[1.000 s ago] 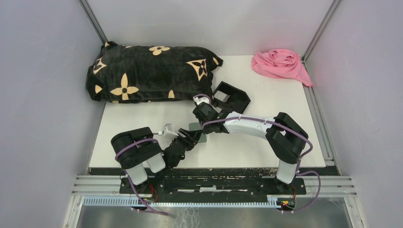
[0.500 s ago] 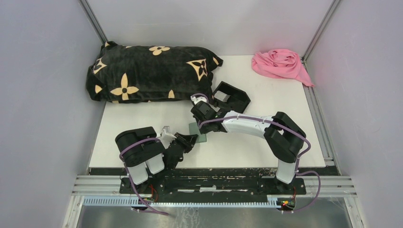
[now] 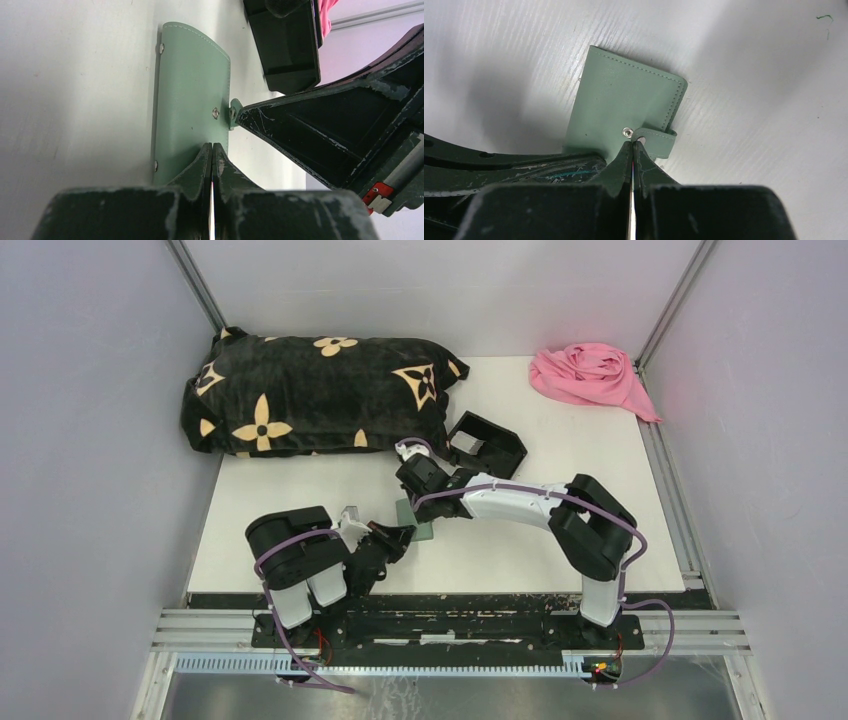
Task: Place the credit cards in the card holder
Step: Close the card holder at the center of the board.
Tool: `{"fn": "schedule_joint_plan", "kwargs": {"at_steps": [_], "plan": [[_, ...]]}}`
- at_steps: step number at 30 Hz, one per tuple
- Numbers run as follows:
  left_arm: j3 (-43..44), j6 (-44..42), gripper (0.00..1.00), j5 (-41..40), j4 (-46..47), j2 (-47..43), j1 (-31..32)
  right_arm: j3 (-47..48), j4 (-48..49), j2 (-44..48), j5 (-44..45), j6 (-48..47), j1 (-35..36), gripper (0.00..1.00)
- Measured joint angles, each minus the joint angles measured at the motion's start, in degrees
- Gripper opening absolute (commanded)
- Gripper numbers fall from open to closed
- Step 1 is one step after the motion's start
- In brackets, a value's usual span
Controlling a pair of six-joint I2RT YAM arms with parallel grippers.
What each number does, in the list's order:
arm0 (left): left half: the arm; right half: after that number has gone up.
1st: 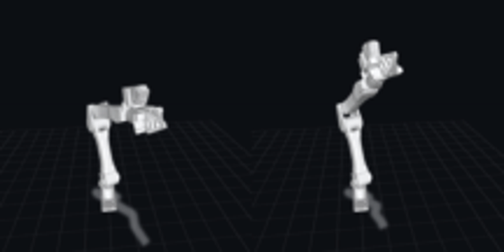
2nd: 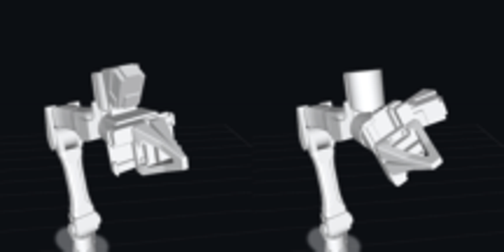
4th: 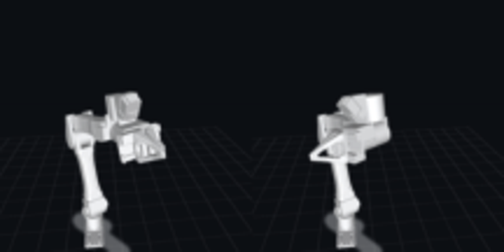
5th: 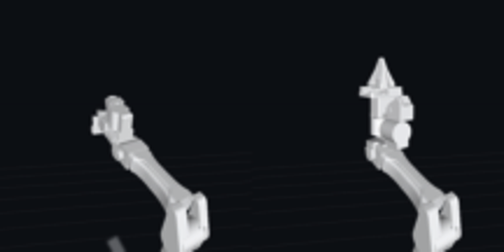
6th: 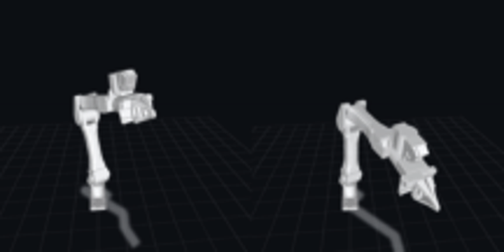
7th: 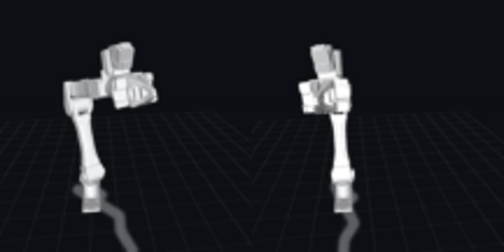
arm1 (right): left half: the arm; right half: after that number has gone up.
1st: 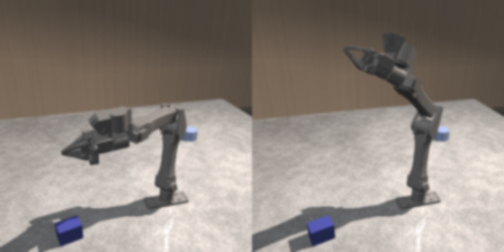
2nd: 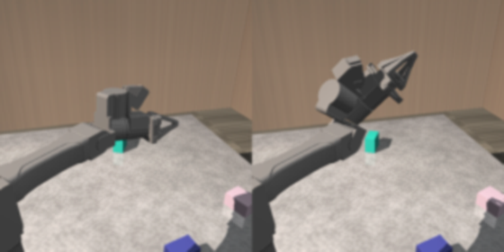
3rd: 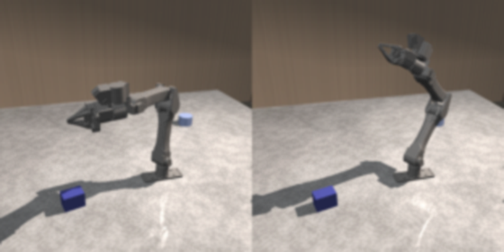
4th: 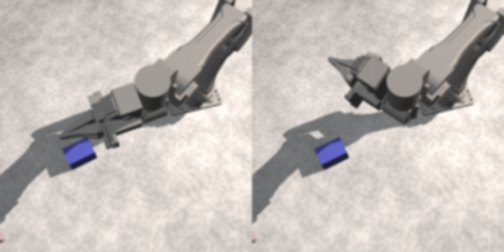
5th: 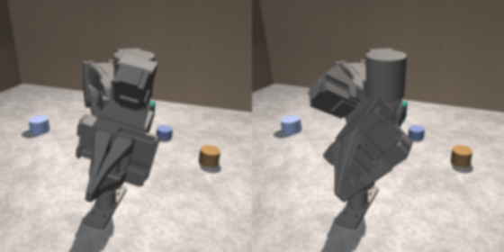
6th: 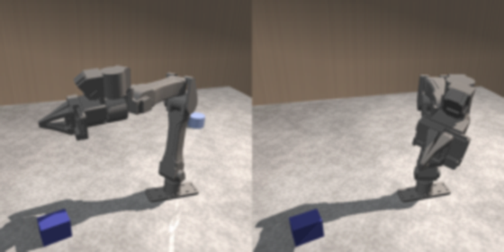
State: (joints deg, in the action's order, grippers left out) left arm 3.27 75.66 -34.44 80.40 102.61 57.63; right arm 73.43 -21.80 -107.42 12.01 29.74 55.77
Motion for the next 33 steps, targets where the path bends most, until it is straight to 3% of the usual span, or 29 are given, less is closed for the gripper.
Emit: {"fn": "schedule_joint_plan", "kwargs": {"at_steps": [33], "plan": [[0.6, 0.1, 0.03, 0.0, -1.0, 0.4, 0.0, 3.9, -2.3, -3.9, -0.4, -0.5, 1.0, 0.01]]}}
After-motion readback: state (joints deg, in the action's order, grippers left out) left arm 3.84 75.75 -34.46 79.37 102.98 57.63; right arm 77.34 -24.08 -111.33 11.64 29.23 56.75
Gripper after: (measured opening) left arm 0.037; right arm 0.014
